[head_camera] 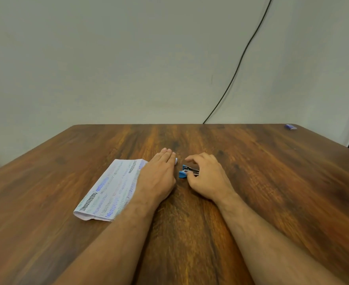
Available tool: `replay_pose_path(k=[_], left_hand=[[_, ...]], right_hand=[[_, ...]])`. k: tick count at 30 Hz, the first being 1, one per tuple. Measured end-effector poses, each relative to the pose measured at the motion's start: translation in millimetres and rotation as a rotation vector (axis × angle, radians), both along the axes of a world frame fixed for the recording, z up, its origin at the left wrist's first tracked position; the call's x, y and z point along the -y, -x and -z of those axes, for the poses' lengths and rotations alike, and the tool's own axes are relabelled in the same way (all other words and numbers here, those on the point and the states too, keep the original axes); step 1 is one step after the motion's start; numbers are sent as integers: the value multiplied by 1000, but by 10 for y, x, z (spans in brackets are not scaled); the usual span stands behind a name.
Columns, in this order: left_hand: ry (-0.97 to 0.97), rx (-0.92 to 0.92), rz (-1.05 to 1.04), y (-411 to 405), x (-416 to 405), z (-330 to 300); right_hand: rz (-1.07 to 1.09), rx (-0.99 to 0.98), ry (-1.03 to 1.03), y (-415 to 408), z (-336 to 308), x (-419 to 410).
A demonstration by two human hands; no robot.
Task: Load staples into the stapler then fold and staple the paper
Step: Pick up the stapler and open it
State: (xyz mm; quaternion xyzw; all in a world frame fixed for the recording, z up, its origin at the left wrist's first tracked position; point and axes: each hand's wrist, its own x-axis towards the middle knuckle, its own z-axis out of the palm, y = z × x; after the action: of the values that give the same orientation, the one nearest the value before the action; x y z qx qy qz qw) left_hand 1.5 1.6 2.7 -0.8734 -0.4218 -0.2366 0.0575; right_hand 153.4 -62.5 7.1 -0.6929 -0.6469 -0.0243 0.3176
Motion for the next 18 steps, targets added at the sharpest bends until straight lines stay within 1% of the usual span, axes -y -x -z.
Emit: replay_pose_path(k=[5,9,11,13,15,18], left_hand=[[42,-5,25,0,-12,0],[62,25,50,14,-26,18],[90,68,62,19,-34,17],[110,126,85,19,-22,5],[145,213,107,22,-6,3],[286,435,158,32,-8,27]], right_hand=[[26,17,111,22,-5,-11],[27,2,118,2,4,-46],[15,-31,99,-31,28,-72],[-17,-101,39,-64,43,-83],[-71,-227,-11,-91,34,-74],[-119,-420,-44,-139,6,-40]])
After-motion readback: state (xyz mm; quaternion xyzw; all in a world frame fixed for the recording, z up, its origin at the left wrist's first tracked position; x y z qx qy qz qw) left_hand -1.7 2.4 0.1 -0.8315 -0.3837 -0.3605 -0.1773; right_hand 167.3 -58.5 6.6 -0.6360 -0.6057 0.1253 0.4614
